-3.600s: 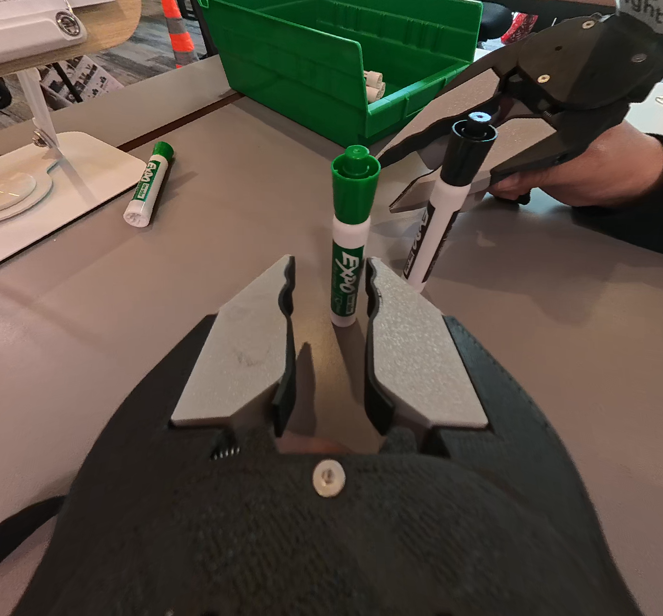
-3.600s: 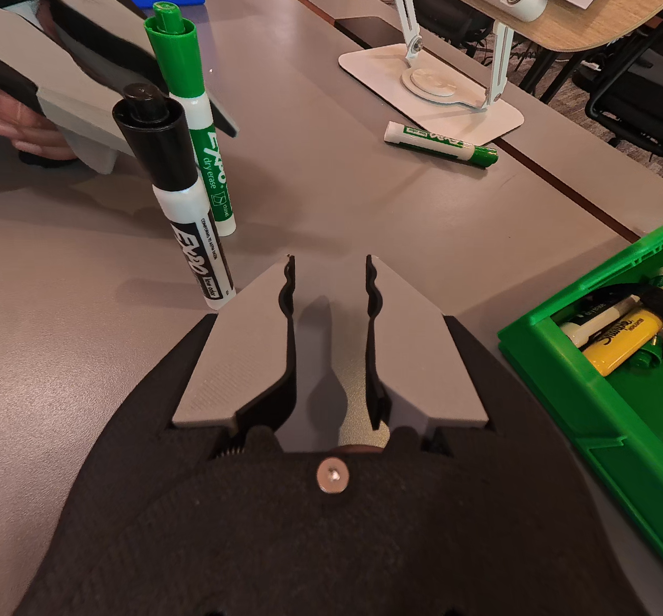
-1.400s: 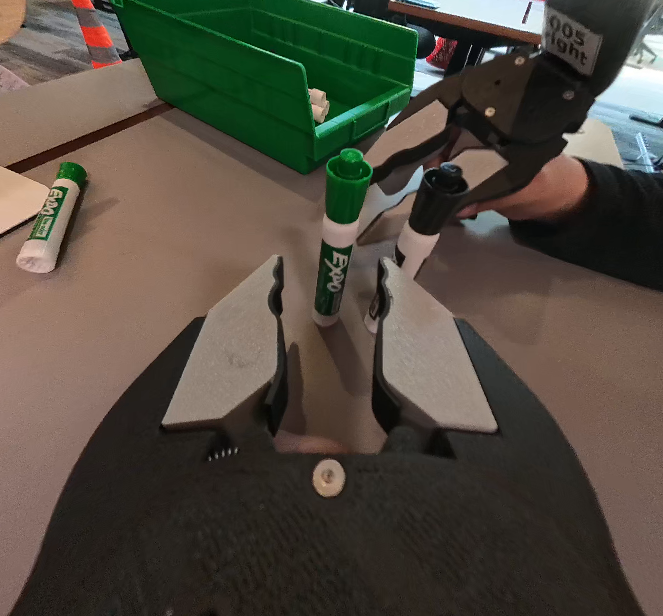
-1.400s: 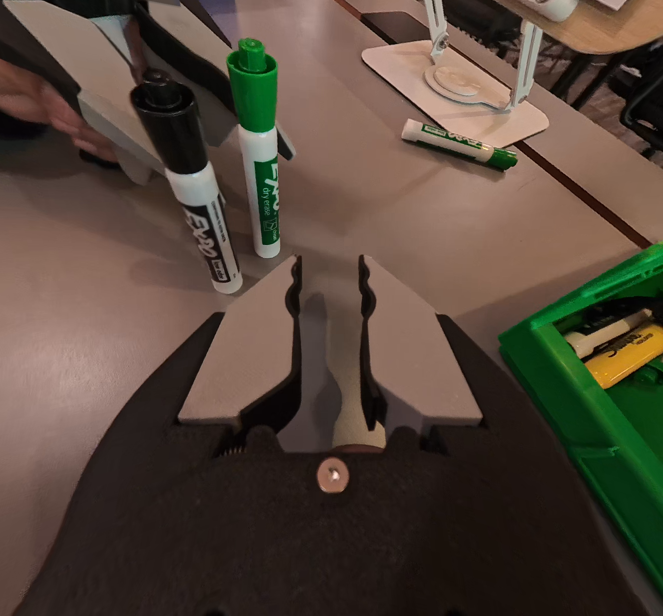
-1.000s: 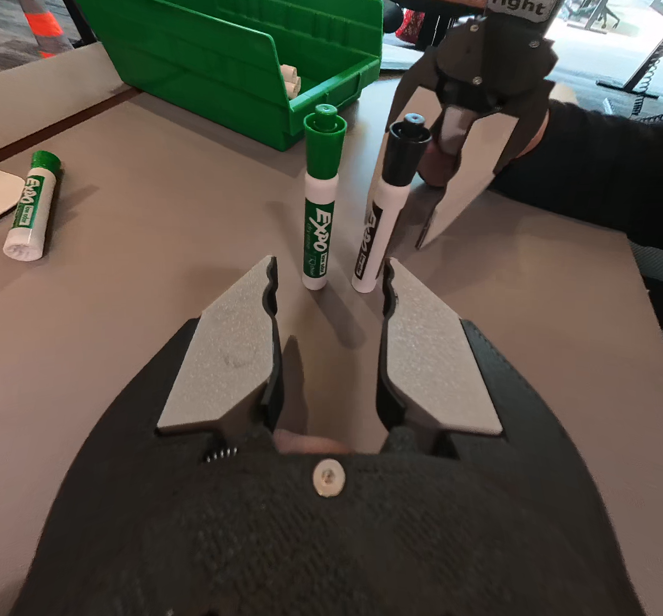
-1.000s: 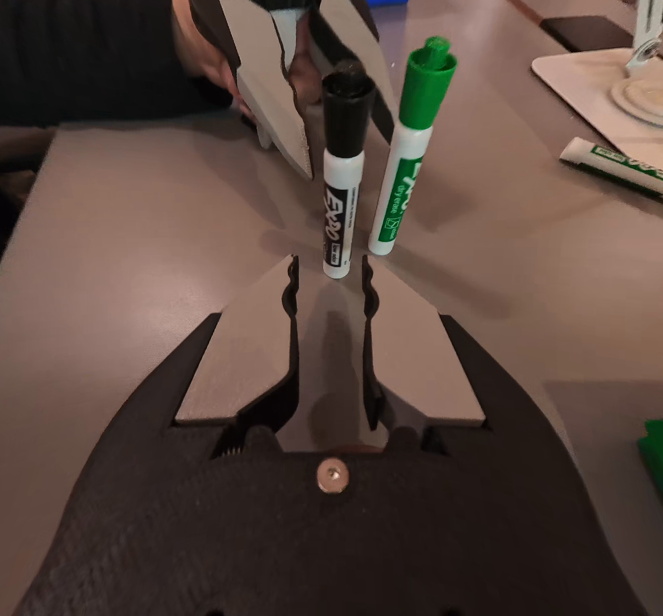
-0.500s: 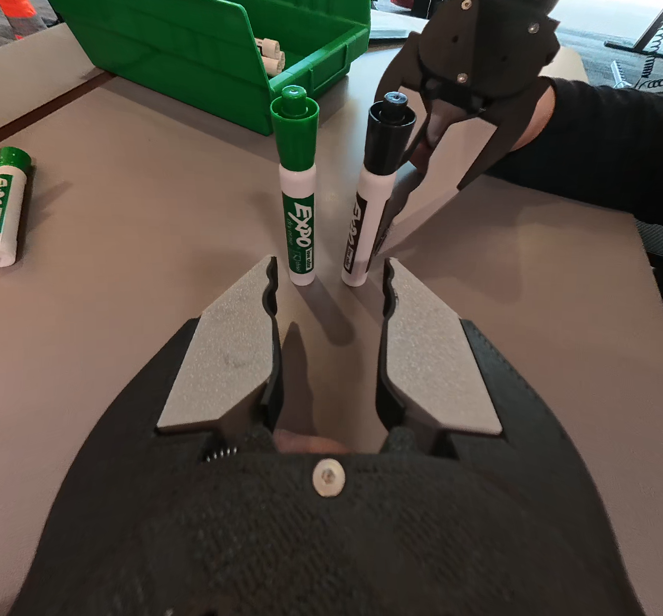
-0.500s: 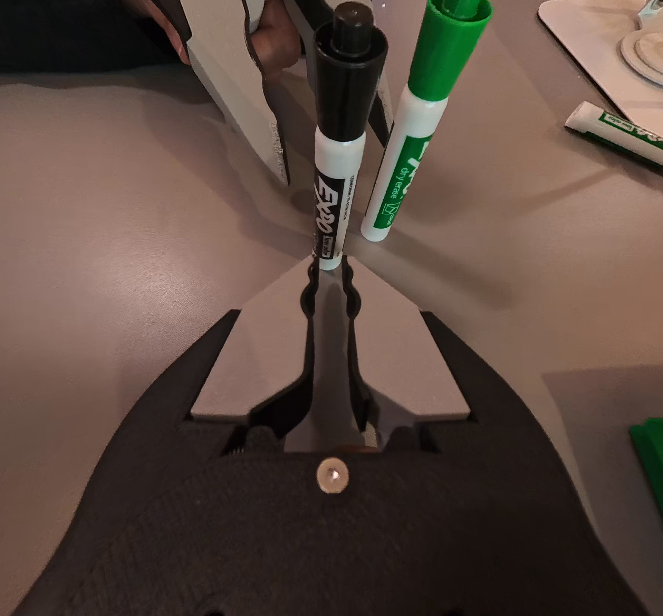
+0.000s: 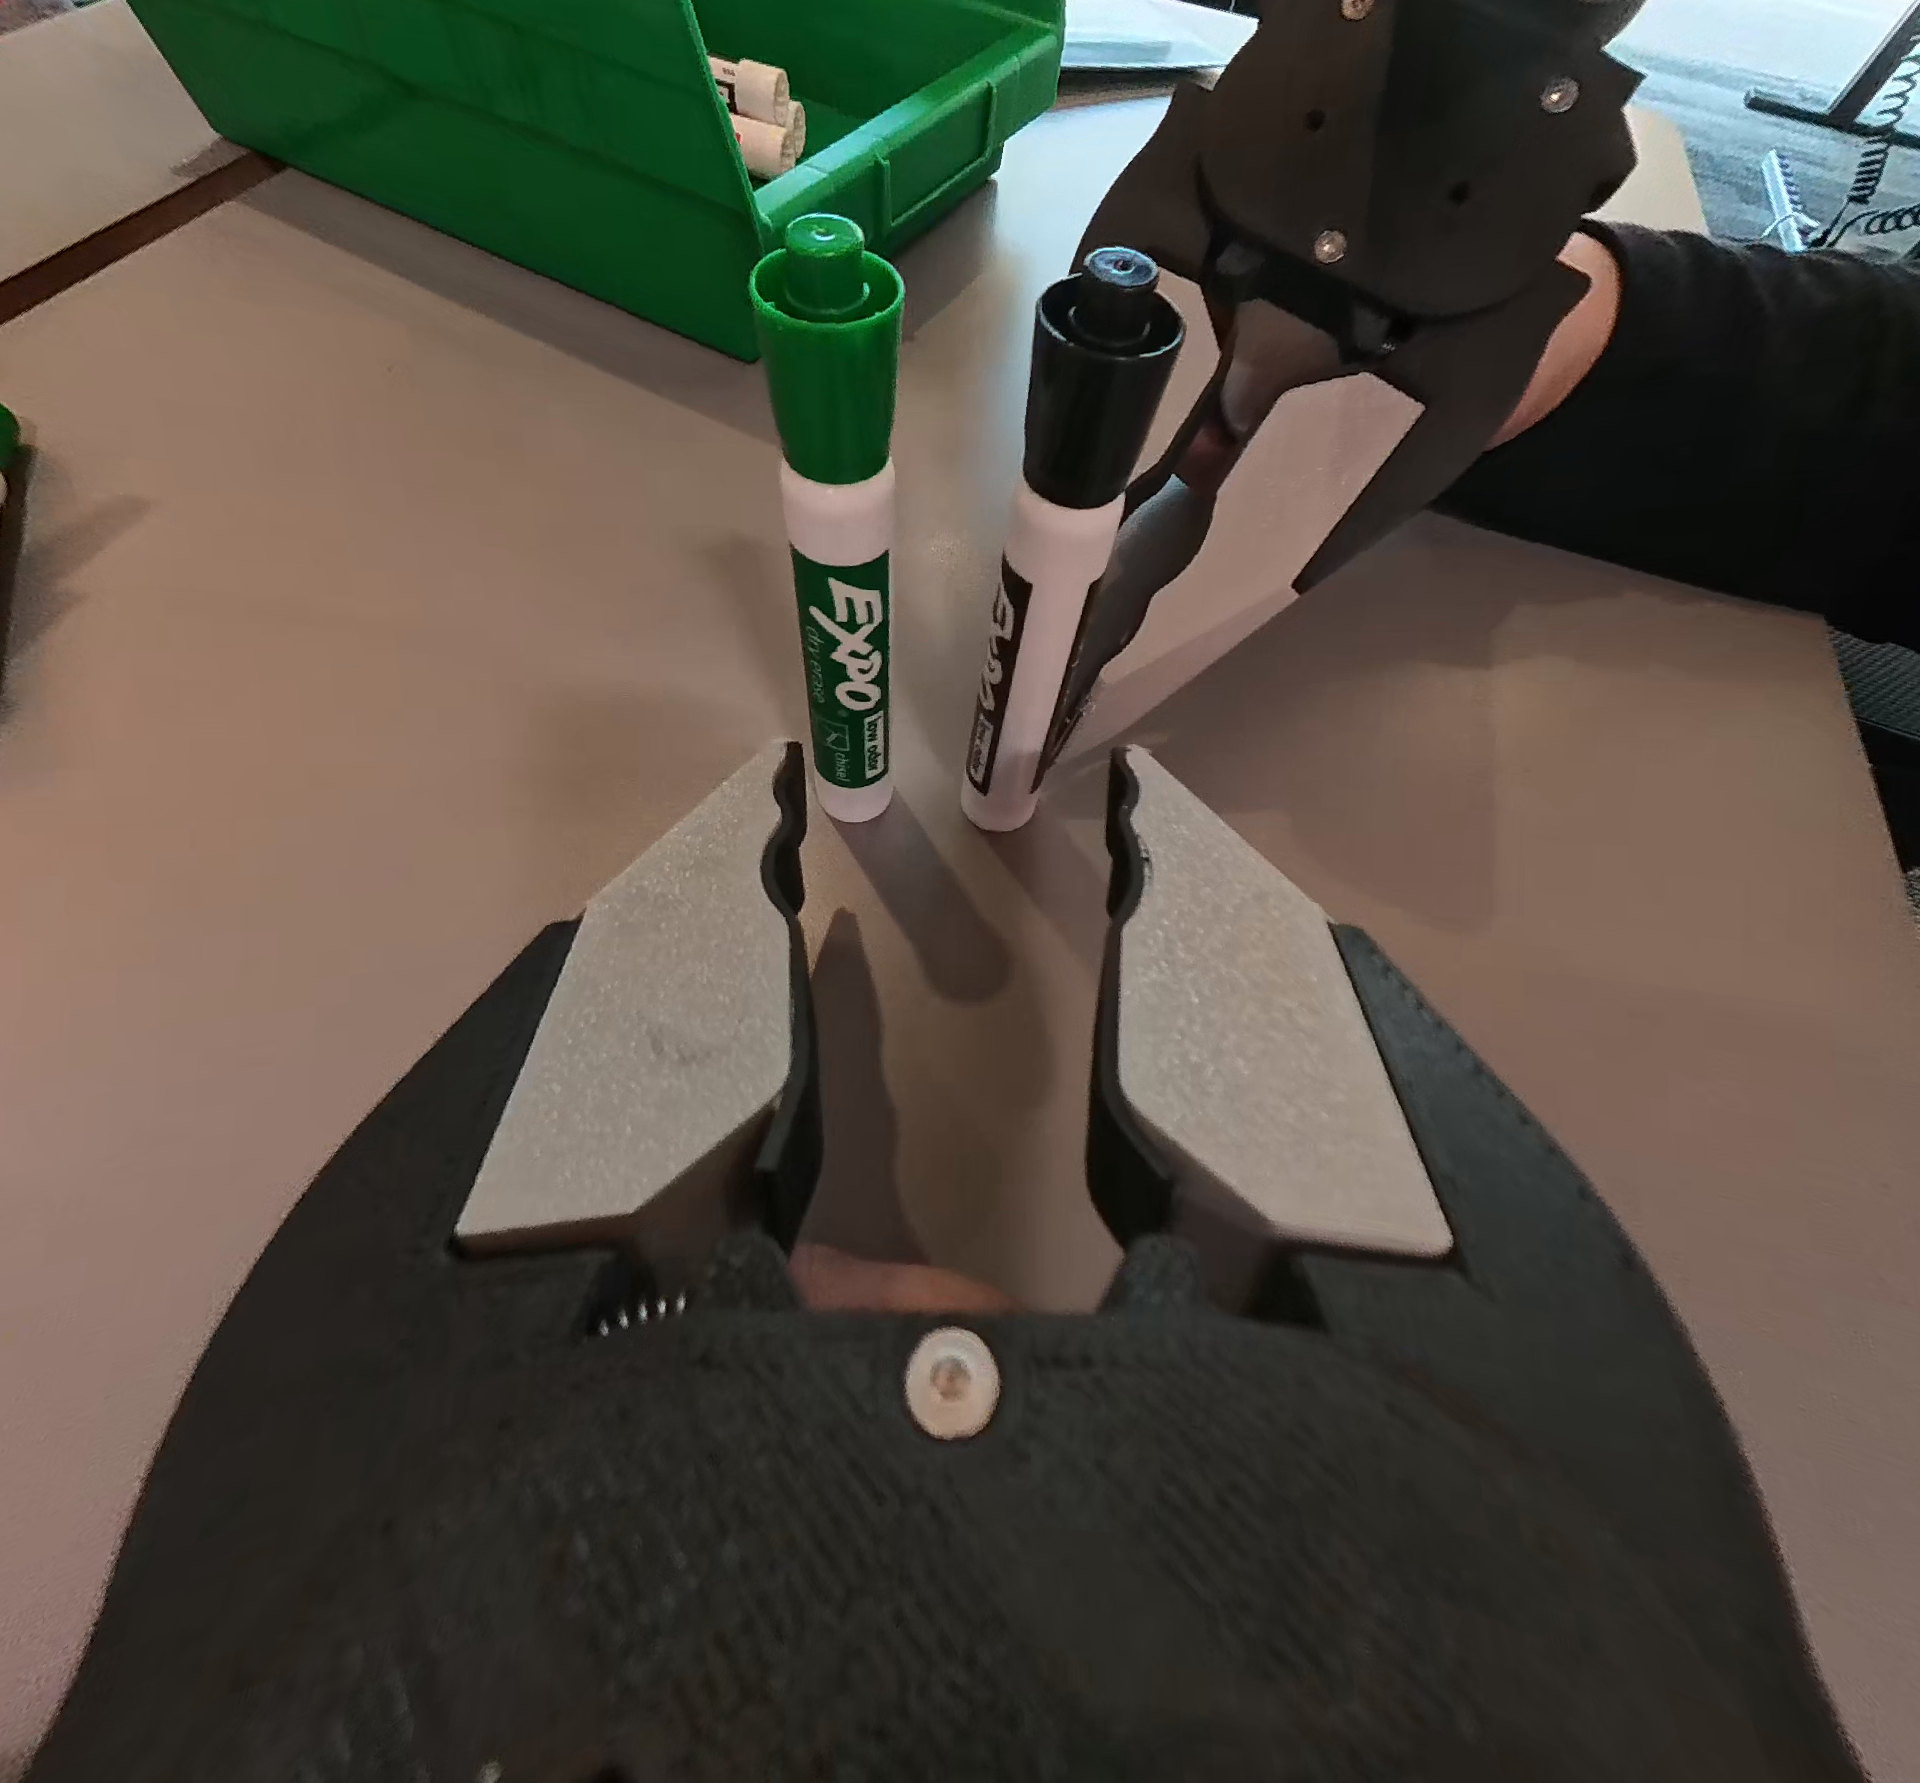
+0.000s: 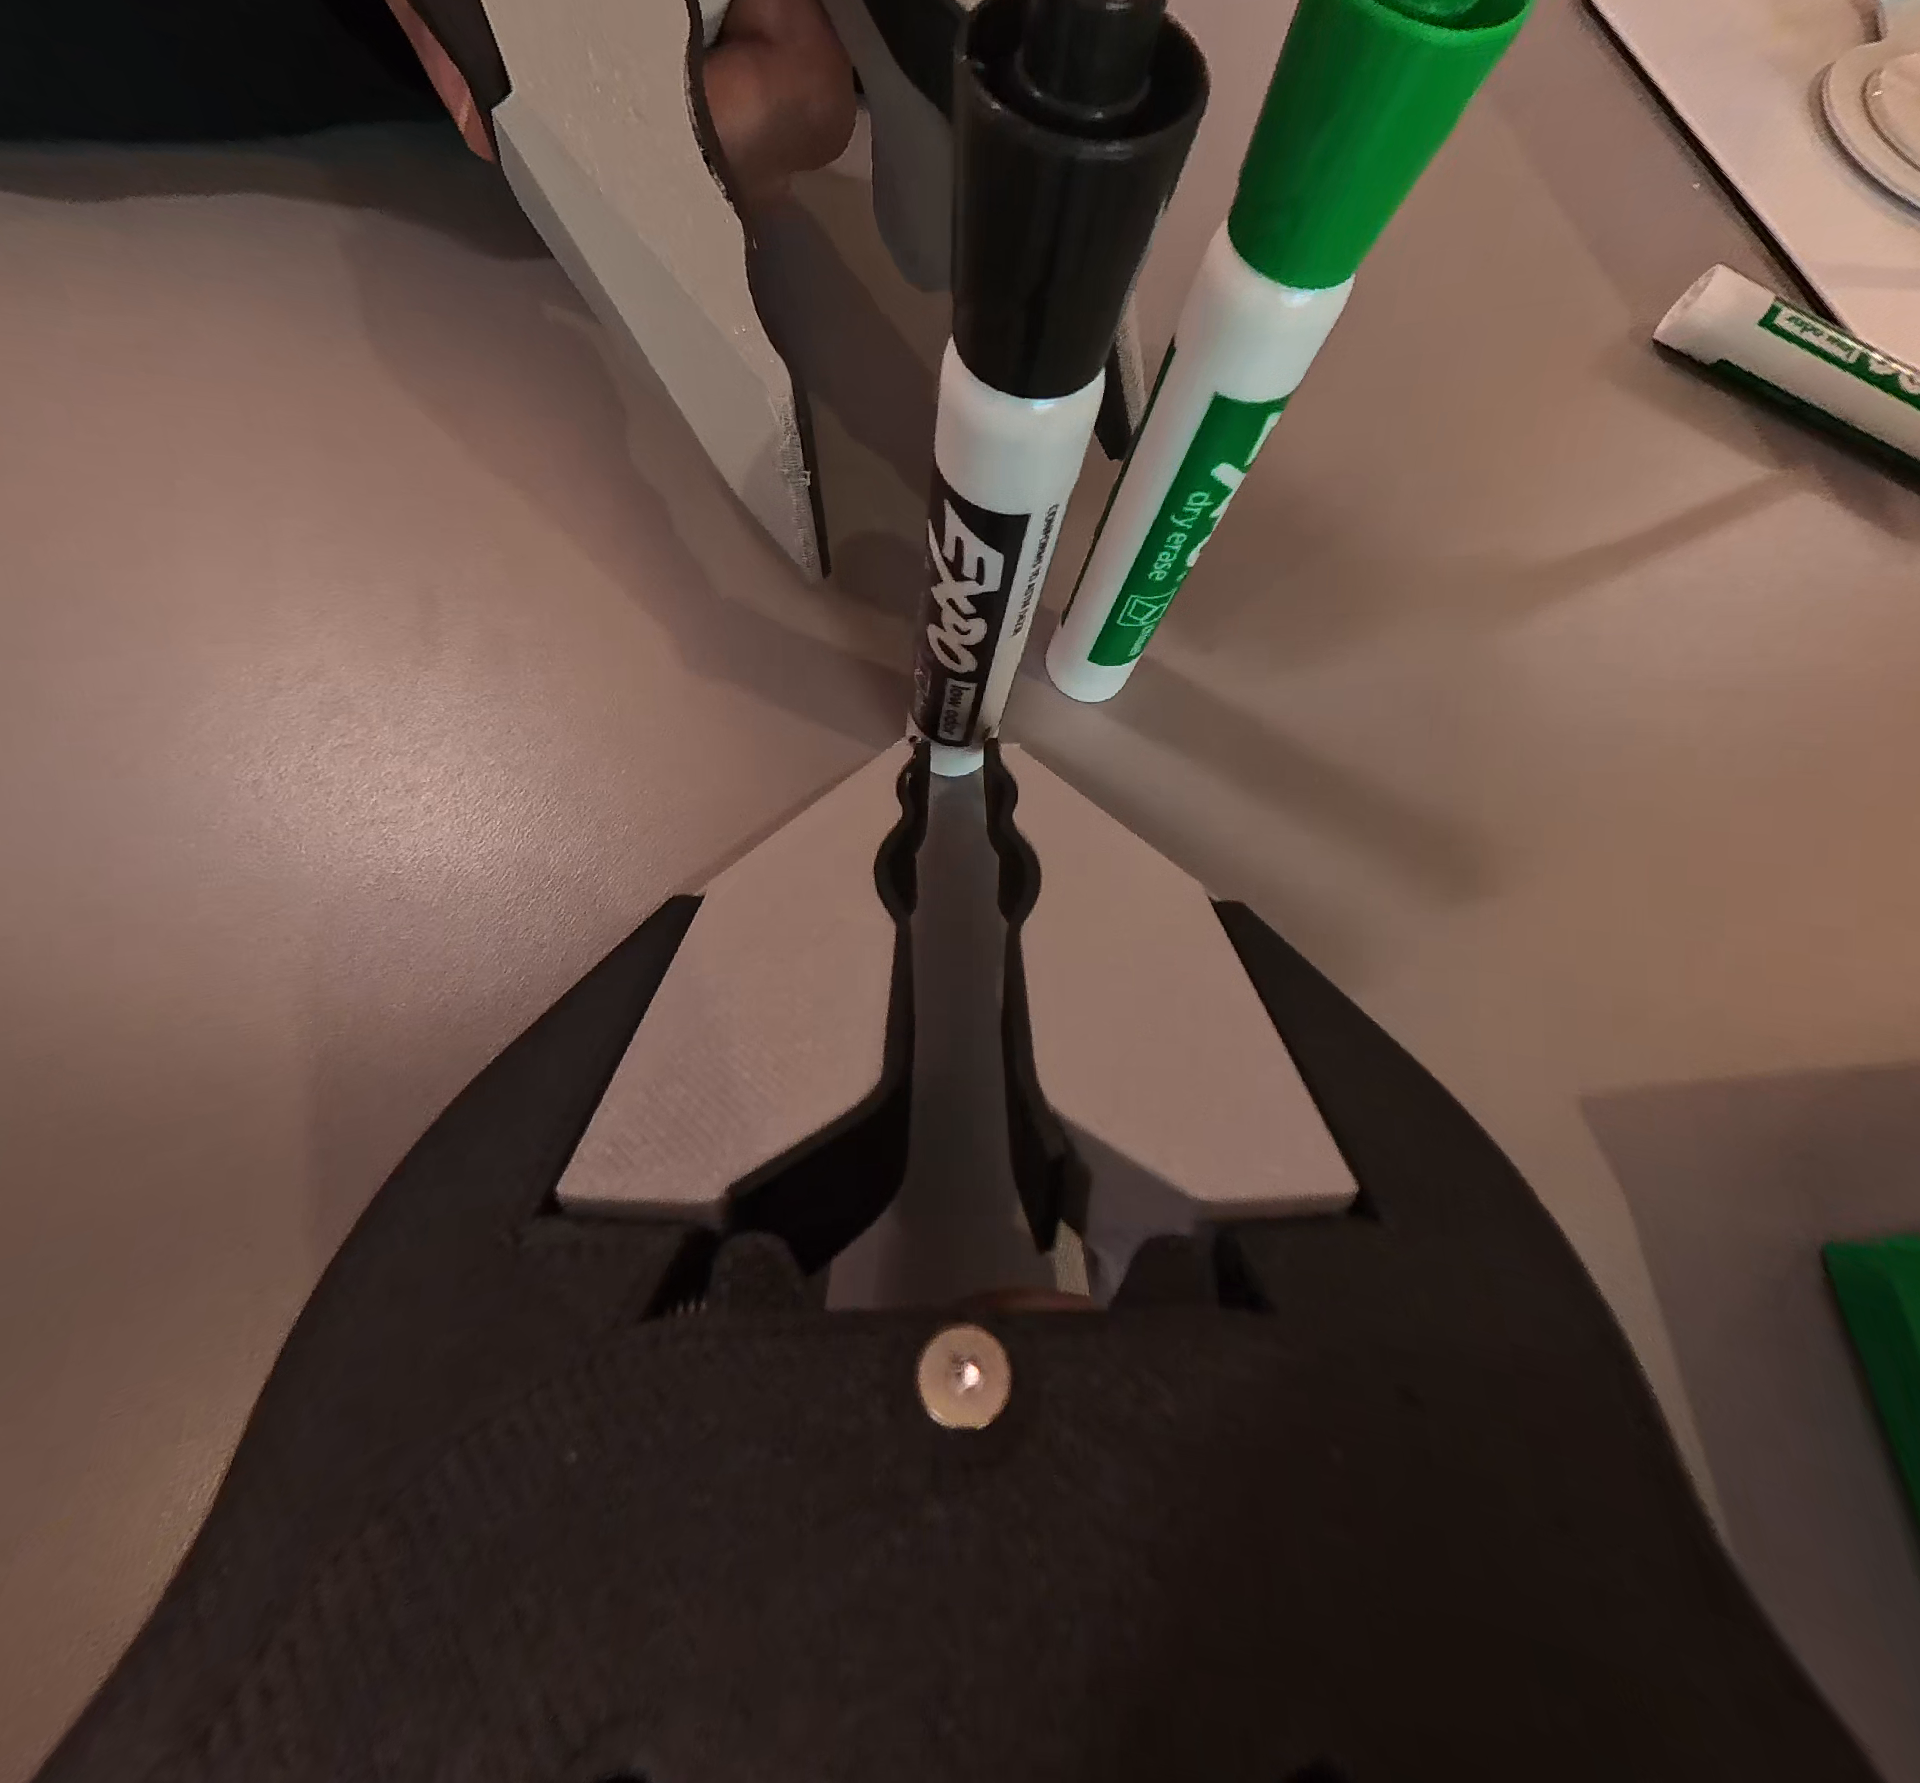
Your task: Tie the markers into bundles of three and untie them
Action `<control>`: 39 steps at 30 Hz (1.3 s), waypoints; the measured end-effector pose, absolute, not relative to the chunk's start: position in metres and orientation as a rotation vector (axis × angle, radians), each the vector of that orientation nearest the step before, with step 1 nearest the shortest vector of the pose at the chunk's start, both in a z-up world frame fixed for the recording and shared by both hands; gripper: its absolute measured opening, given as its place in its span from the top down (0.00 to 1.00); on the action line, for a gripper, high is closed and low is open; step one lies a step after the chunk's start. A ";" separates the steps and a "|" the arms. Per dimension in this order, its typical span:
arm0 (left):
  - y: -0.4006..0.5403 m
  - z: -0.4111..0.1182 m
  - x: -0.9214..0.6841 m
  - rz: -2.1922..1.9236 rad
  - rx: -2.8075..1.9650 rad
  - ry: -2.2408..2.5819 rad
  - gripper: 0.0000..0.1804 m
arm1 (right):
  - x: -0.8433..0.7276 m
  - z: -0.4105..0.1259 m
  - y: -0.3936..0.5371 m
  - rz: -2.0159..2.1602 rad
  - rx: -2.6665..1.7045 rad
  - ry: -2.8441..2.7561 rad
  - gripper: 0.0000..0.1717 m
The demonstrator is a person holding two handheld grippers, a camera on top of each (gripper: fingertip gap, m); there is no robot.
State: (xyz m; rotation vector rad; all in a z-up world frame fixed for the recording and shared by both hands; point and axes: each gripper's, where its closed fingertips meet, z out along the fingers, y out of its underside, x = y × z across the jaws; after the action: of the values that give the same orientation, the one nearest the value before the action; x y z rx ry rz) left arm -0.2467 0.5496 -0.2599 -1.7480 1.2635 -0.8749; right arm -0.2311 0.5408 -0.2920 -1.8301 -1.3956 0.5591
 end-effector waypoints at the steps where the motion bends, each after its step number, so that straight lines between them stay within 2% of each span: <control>1: 0.550 -0.260 -0.247 -0.876 -1.749 1.264 0.69 | -0.232 -0.292 0.541 0.558 -1.829 -1.396 0.96; 7: 0.550 -0.261 -0.247 -0.878 -1.755 1.265 0.69 | -0.234 -0.294 0.543 0.536 -1.836 -1.398 0.99; 27: 0.549 -0.262 -0.245 -0.871 -1.761 1.269 0.69 | -0.236 -0.294 0.554 0.498 -1.866 -1.343 0.99; 39: 0.550 -0.259 -0.247 -0.893 -1.756 1.243 0.69 | -0.246 -0.286 0.519 0.700 -1.752 -1.482 1.00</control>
State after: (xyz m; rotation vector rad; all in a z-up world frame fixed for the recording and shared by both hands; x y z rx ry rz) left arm -0.2471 0.5504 -0.2588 -1.7565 1.2429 -0.8932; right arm -0.2460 0.5188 -0.2858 -1.7521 -1.4817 0.6999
